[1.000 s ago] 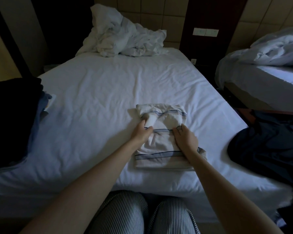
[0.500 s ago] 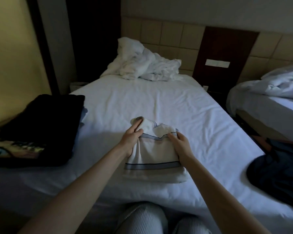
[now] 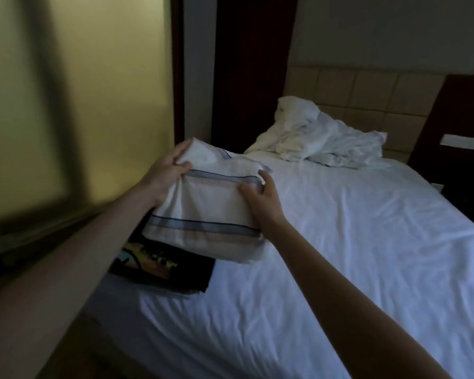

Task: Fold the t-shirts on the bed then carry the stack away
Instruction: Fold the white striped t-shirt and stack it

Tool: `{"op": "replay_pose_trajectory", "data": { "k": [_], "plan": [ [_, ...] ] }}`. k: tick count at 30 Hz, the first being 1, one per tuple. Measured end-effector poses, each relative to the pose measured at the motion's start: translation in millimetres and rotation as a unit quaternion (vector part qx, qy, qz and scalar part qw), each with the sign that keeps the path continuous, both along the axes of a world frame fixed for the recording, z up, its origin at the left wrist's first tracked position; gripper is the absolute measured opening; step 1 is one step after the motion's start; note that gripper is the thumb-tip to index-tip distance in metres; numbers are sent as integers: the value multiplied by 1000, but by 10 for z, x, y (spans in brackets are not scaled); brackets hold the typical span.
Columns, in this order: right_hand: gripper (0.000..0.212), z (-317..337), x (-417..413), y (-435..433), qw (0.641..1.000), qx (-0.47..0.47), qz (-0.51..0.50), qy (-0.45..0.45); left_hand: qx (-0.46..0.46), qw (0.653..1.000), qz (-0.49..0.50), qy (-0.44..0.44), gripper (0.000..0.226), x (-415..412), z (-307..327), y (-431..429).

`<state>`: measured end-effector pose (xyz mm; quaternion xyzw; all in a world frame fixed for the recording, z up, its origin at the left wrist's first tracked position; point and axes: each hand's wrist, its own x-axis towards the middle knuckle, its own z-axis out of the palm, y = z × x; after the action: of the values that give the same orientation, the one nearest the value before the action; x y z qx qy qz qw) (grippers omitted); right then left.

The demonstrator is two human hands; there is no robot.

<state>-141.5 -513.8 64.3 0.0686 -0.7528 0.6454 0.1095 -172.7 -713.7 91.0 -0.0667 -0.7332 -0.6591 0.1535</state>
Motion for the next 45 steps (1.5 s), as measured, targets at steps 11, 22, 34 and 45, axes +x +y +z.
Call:
{"op": "replay_pose_trajectory", "data": {
  "k": [11,22,34,45],
  "plan": [
    [66,-604,16,-1083,927,372,40,15,-582,800,90,-112,72,-295,-918,-620],
    [102,-1447,65,-1190,864,502,43,28,-529,831,16,-172,73,-310,-1174,-599],
    [90,-1589,87,-1208,876,477,-39,58,-495,817,56,-289,103,-1212,-1123,-7],
    [64,-1345,123,-821,874,471,120,16,-499,839,88,-201,73,-855,-996,-19]
  ]
}}
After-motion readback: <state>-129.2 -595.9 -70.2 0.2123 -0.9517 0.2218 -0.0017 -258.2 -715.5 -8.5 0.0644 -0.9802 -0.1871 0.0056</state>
